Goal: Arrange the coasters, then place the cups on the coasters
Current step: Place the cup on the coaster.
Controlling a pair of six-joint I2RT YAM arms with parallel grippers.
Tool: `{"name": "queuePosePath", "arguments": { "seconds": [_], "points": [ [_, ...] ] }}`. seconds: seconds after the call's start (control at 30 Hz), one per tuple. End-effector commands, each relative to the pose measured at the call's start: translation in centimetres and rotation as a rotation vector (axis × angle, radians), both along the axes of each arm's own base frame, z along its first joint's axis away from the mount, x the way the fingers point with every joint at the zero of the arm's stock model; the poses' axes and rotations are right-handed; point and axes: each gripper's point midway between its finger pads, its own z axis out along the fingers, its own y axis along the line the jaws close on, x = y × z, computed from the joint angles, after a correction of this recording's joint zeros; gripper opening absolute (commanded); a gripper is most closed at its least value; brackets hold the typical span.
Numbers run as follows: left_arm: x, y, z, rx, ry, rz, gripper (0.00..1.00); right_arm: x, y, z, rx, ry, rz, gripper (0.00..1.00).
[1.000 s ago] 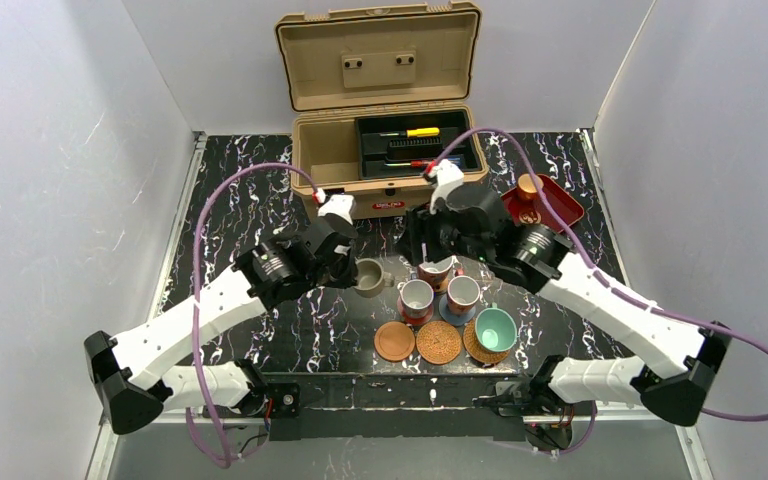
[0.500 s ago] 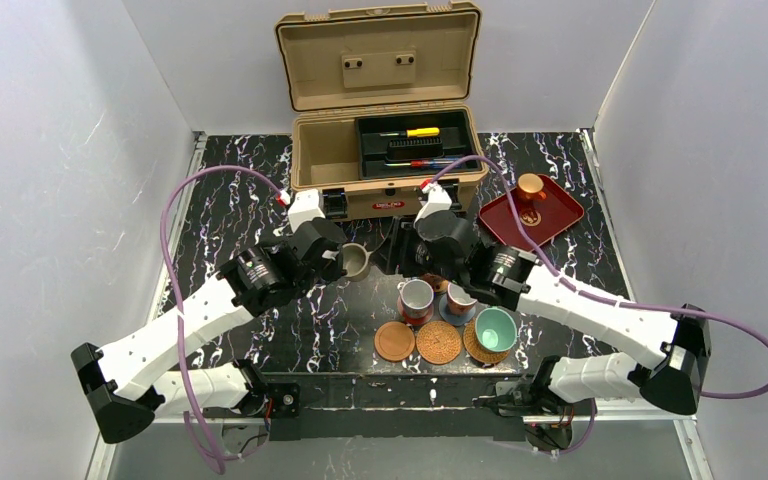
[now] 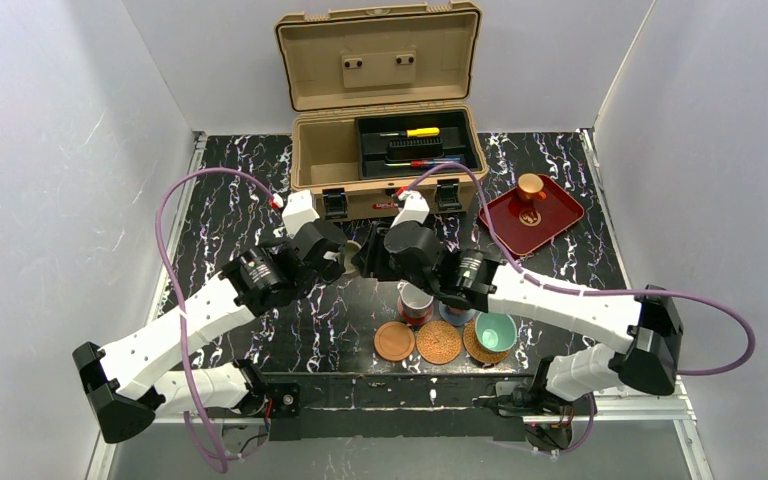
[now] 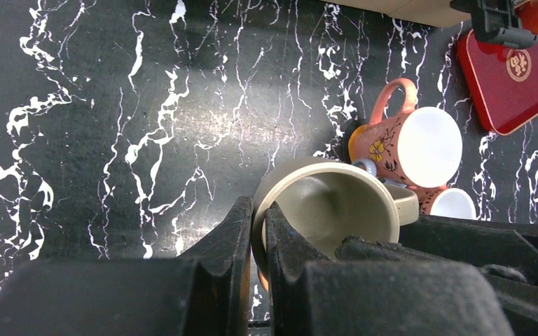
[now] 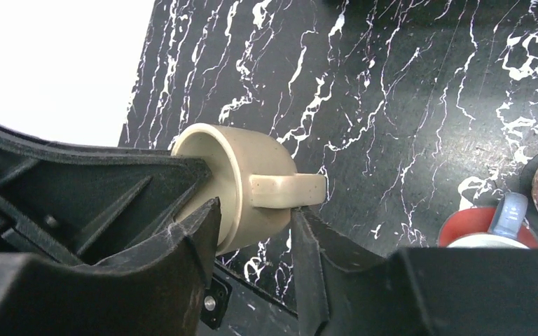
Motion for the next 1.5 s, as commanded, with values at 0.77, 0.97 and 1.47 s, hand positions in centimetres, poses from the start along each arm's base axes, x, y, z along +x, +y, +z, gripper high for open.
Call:
{"name": "queuePosePath", "arguments": {
  "seconds": [0.77, 0.97, 1.47],
  "points": [
    [0.1, 2.5, 0.4, -0.035, -0.082, 0.13, 0.0, 4.3, 4.2, -3.6, -0.214, -0.072, -0.101, 0.09],
    [-0.7, 2.3, -0.5, -0.041, -0.054, 0.083, 0.0, 5.2, 4.4, -3.5, -0.227, -0.139, -0.106, 0.01],
    [-5.4, 3.5, -0.6, -0.045, 0.004, -0.166, 0.91, 4.6, 2.7, 0.6, -0.293, -0.316, 0.144, 0.01]
  ]
}}
